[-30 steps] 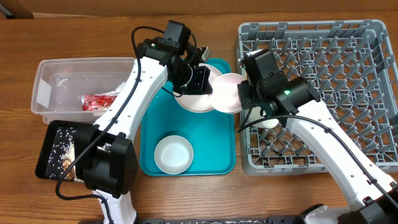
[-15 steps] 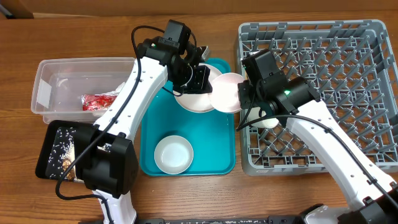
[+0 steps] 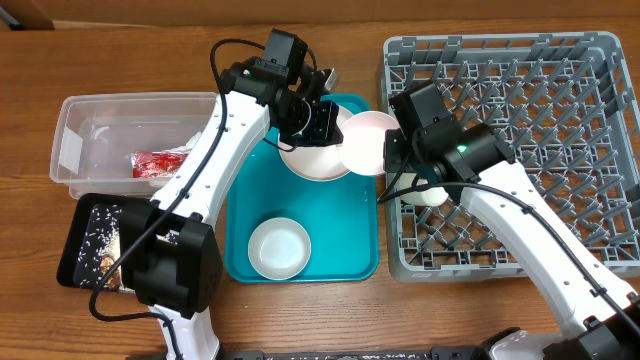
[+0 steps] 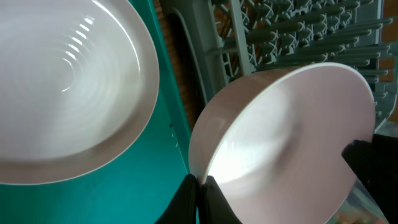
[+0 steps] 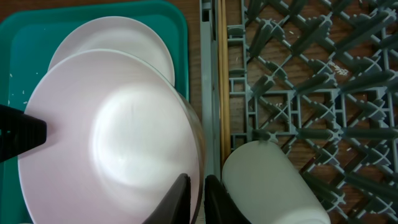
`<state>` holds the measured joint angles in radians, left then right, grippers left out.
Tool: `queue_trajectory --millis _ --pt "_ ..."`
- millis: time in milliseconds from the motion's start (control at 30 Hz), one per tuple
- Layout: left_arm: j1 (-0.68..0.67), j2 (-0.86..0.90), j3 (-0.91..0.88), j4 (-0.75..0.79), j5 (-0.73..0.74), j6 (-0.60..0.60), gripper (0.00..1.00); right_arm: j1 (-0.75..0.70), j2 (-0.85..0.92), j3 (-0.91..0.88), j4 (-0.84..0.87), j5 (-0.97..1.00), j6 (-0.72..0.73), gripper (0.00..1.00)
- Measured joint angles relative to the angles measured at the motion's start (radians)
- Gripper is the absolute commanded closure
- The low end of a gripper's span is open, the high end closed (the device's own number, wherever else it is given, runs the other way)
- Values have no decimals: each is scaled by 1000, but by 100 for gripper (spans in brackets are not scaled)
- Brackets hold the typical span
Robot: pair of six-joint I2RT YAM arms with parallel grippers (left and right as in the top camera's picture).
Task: Sort waste into correct bins and load items into the dishwasher
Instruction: 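Grasp the pink bowl rim with the right gripper and release the left, then carry the pink bowl to the back of the rack with the right gripper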
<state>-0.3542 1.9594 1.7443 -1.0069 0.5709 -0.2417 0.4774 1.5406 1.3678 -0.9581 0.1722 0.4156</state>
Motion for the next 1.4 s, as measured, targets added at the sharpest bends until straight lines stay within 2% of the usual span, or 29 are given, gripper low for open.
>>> queue_trajectory --millis 367,433,633,733,833,933,1033,1167,1267,1400 --pt "0 0 0 -2 5 -14 96 0 0 0 0 0 64 89" --pt "0 0 0 -3 5 -14 96 0 0 0 0 0 66 96" --pt "0 0 0 -5 13 -15 95 -6 5 0 3 9 82 96" --pt "0 0 0 -4 21 -19 70 -6 6 0 4 21 82 96" --pt "0 0 0 -3 21 -18 38 -6 6 0 0 41 81 96" --pt "0 0 0 -2 24 -24 18 -6 6 0 0 62 82 96" --pt "0 0 0 34 71 -17 10 -6 6 0 1 104 80 96" --pt "5 0 3 127 250 16 0 -13 6 0 6 171 82 96" --pt "19 0 6 188 394 29 0 -36 6 0 5 215 81 96" --pt "55 0 11 222 502 36 0 -82 6 0 -1 253 81 96"
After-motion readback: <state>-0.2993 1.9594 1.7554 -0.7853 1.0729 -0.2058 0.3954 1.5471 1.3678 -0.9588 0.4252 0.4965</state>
